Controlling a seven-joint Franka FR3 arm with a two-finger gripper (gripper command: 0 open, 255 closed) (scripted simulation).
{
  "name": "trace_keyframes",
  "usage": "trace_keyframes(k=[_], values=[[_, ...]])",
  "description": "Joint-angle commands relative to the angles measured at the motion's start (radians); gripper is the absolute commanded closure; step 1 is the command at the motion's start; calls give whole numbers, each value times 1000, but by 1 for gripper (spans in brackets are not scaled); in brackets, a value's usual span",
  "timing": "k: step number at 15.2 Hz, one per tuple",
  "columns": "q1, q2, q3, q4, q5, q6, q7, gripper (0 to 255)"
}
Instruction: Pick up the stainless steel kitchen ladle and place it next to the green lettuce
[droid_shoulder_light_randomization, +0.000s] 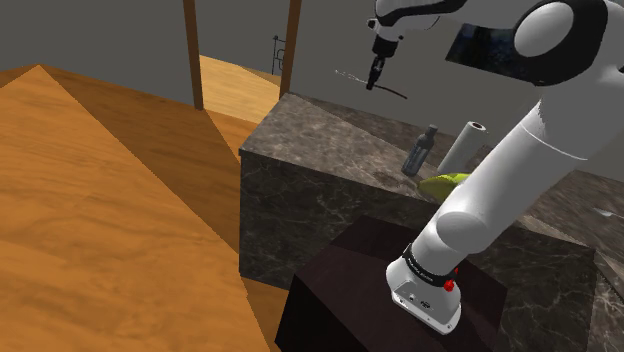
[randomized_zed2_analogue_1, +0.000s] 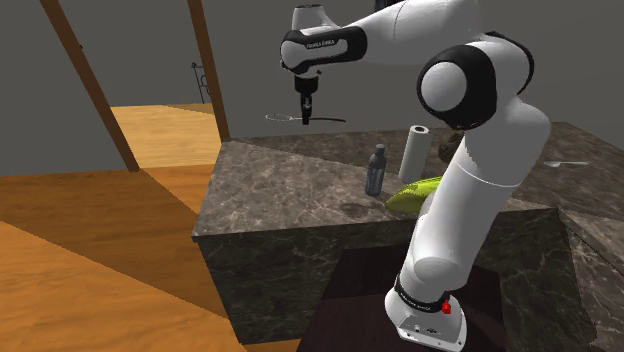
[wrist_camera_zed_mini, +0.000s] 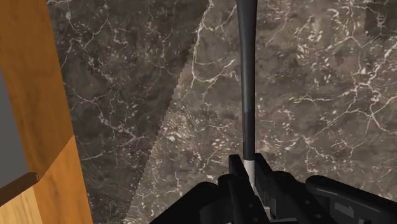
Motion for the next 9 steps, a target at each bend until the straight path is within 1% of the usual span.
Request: trace_keyframes(k=[1,5,9], values=[[-3,-92,10,-92,-48,9,25,255],[-32,-265,37,-244,-126,-1,59,255],[-76,-434,66,-377,-185,-34,78,255]])
